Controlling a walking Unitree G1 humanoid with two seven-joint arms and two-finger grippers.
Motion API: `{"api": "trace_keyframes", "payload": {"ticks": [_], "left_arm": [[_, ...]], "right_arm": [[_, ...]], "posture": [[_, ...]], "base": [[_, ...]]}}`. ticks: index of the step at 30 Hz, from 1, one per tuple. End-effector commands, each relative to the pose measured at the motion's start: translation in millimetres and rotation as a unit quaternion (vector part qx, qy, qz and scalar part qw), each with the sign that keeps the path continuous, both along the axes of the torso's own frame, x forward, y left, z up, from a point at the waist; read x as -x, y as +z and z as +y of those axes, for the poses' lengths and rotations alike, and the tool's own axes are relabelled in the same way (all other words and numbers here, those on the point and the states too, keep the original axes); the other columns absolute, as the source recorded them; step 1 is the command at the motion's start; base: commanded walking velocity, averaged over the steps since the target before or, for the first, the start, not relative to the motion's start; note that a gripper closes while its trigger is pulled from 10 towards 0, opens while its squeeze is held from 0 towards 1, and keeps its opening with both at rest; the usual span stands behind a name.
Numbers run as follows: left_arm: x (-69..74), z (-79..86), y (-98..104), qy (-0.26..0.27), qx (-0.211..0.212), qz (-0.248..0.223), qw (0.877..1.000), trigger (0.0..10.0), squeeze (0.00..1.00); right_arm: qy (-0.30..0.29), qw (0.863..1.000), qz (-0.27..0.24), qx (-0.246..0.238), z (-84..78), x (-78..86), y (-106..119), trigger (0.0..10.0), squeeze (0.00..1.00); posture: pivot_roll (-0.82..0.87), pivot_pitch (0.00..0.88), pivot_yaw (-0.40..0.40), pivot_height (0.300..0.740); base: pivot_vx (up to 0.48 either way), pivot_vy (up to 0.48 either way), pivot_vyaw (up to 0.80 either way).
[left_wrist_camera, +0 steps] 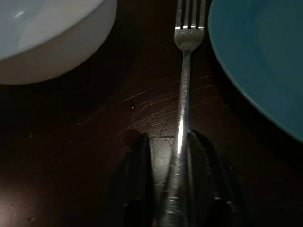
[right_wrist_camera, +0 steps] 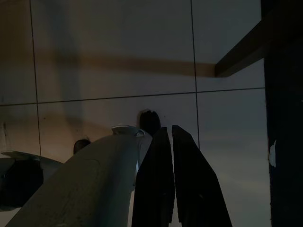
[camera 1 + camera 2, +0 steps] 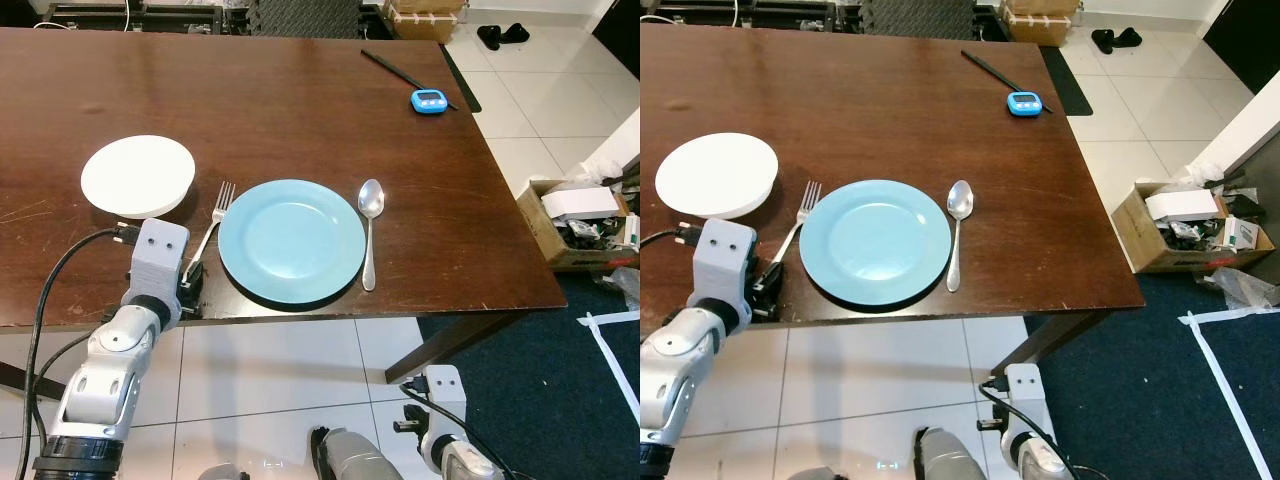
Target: Setting the table
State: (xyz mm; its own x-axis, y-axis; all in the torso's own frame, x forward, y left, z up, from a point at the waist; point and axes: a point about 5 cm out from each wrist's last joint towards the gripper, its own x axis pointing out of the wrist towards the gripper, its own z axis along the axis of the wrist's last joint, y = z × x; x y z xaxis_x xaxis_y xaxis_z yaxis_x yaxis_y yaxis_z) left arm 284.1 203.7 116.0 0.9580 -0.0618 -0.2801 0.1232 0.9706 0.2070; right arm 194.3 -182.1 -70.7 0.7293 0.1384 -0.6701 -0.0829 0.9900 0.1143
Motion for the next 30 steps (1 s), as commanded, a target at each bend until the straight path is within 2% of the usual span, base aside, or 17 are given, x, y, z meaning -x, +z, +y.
{"api": "trace_keyframes", "payload": {"ticks": [1, 17, 22, 27, 30], "left_arm": [[10.7, 8.1, -26, 0.029, -0.001, 0.069, 0.997, 0.0, 0.0], [13.6, 10.5, -27, 0.066, 0.021, 0.074, 0.995, 0.0, 0.0], [13.5, 1.7, -26, 0.065, 0.038, 0.074, 0.994, 0.0, 0.0], [8.8, -17.0, -25, 0.054, 0.053, 0.076, 0.994, 0.0, 0.0], [8.7, -17.8, -26, 0.061, 0.052, 0.079, 0.994, 0.0, 0.0]], "right_arm": [[-0.005, 1.0, 0.011, -0.001, -0.6, 7.4, -4, 10.0, 0.0], [-0.004, 1.0, 0.011, -0.001, -0.4, 7.2, -4, 10.0, 0.0], [-0.004, 1.0, 0.011, -0.002, 0.0, 7.1, -4, 10.0, 0.0], [-0.004, 1.0, 0.011, -0.002, 0.5, 6.5, -4, 10.0, 0.0], [-0.004, 1.0, 0.01, -0.003, 0.9, 6.4, -4, 10.0, 0.0]], "posture": [[0.01, 0.136, -0.027, 0.74], [0.01, 0.139, -0.032, 0.74], [0.01, 0.141, -0.031, 0.74], [0.01, 0.145, -0.03, 0.74], [0.01, 0.145, -0.03, 0.74]], "base": [[0.0, 0.0, 0.0], [0.0, 0.0, 0.0], [0.0, 0.0, 0.0], [0.0, 0.0, 0.0], [0.0, 0.0, 0.0]]}}
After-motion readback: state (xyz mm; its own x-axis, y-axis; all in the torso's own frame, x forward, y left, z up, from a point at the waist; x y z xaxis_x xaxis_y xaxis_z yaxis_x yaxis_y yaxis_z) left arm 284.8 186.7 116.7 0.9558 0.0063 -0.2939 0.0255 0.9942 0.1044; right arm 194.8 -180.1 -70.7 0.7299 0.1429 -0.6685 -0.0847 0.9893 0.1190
